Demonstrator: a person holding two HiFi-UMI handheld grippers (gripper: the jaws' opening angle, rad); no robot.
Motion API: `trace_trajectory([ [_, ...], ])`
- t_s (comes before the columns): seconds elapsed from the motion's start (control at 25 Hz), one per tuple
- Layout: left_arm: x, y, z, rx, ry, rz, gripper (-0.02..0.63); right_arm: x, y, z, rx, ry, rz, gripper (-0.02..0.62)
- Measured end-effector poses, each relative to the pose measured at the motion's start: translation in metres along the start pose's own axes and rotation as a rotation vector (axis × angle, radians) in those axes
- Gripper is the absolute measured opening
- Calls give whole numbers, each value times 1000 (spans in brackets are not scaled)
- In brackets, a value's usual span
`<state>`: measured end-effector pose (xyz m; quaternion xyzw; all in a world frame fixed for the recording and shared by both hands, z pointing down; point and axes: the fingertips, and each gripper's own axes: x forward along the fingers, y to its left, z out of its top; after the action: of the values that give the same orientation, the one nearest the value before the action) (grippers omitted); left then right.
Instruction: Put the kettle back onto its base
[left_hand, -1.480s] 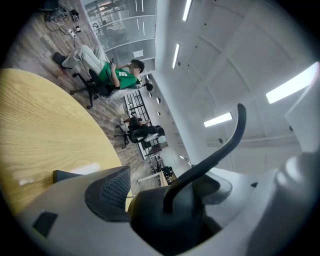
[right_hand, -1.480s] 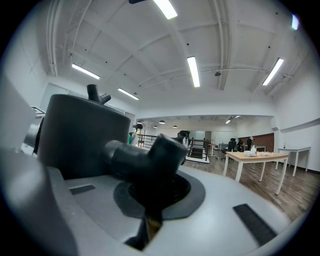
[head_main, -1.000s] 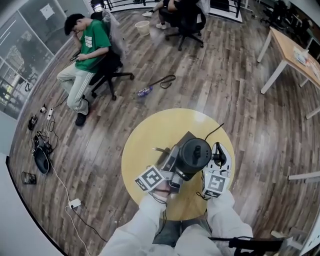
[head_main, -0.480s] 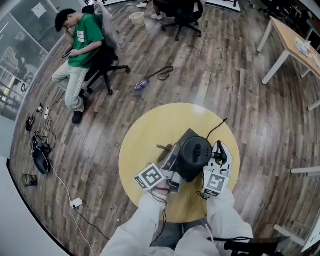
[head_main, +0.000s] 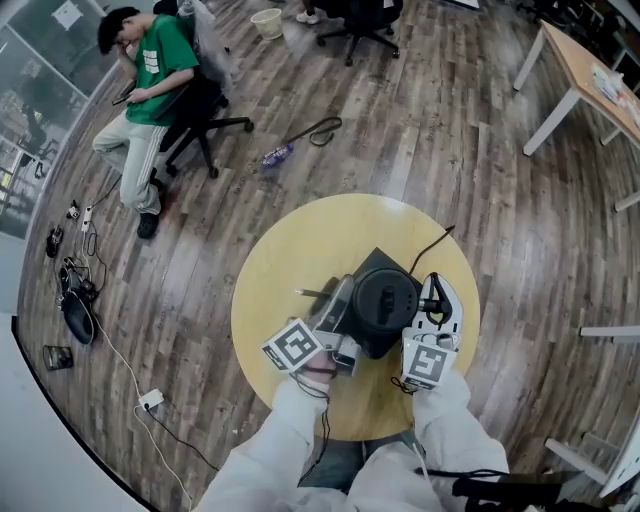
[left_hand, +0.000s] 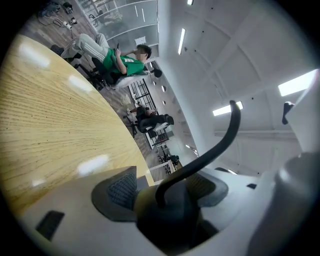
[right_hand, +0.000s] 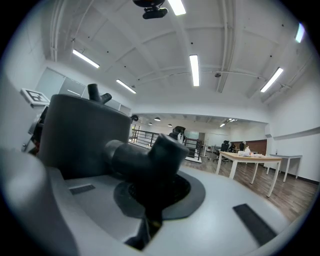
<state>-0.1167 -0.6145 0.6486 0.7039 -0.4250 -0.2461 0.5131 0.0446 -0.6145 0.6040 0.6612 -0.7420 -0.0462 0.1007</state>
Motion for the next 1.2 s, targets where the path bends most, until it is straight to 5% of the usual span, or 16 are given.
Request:
trace_trajectory([
  [0.64,26,-15,-10,10,54,-42,303,0,-19,-7,23,2,-40,11],
  [0.88,21,-6,-5,86,52,-4,303,-6,-16,-5,20,-13,-30,11],
  [1.2,18,-8,2,8,21,-25,284,-2,-1,-9,-24,-3,-14,11],
])
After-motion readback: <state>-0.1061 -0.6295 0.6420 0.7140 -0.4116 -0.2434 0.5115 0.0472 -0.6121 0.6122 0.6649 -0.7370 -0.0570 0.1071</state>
